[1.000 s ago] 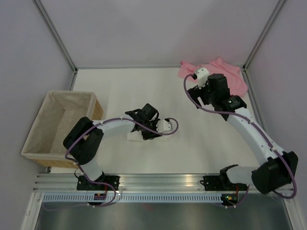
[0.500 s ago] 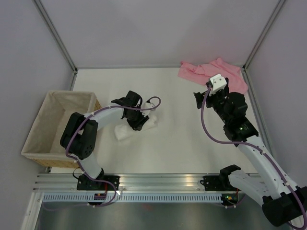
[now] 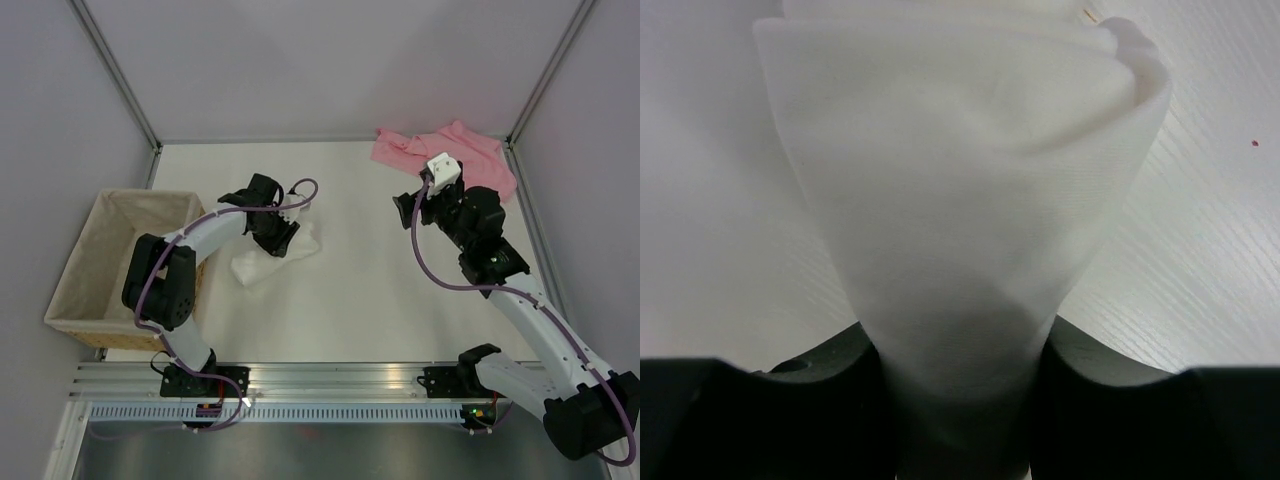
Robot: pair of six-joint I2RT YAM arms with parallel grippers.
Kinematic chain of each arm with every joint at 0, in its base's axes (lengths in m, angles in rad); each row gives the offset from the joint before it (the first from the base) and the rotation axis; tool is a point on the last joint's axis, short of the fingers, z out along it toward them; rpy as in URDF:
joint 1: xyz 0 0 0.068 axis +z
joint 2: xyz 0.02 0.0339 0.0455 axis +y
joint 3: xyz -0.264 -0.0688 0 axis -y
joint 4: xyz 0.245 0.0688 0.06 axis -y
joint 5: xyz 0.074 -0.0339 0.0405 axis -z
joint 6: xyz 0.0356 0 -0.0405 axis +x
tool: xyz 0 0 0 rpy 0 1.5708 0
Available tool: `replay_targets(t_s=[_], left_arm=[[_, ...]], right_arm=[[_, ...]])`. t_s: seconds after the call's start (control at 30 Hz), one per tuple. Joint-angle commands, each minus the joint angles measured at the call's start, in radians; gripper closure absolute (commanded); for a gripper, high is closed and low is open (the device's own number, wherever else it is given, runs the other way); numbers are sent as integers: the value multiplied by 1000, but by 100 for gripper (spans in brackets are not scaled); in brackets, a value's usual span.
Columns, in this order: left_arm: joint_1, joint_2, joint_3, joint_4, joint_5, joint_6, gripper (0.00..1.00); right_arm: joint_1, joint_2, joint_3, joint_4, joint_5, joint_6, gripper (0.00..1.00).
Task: Roll the t-shirts
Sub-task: Place the rolled tshirt into the container
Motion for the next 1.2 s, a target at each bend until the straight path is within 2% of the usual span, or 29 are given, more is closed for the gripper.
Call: replay_targets(t_s=[0.0,0.17,0.33,0.57,0.67,0.77,0.9,1.03,1.17], left_arm=[[20,-41,62,-14,-18,-49,98],[49,-47,87,-26,-36,-51,98],[89,-69,172,-66,-76,-41,98],[113,-98,370,-201,-168,-17,98],[149,-116,463,-238,-202,-14,98],[210,-147,528,-250,-306,23,98],[253,-211,550,-264,-444,70,98],[317,-308,493,-283,-543,95,98],[481,-351,420,-281,-564,120,98]], right_arm=[[1,14,47,18,-23,20,2],[1,36,55,18,-35,20,2],[1,53,62,18,-48,17,2],[1,118,68,62,-92,34,2],[1,152,78,96,-127,43,2],[1,197,97,144,-169,60,2],[4,286,162,177,-227,80,2],[23,408,243,188,-281,94,2],[59,480,312,185,-310,92,2]])
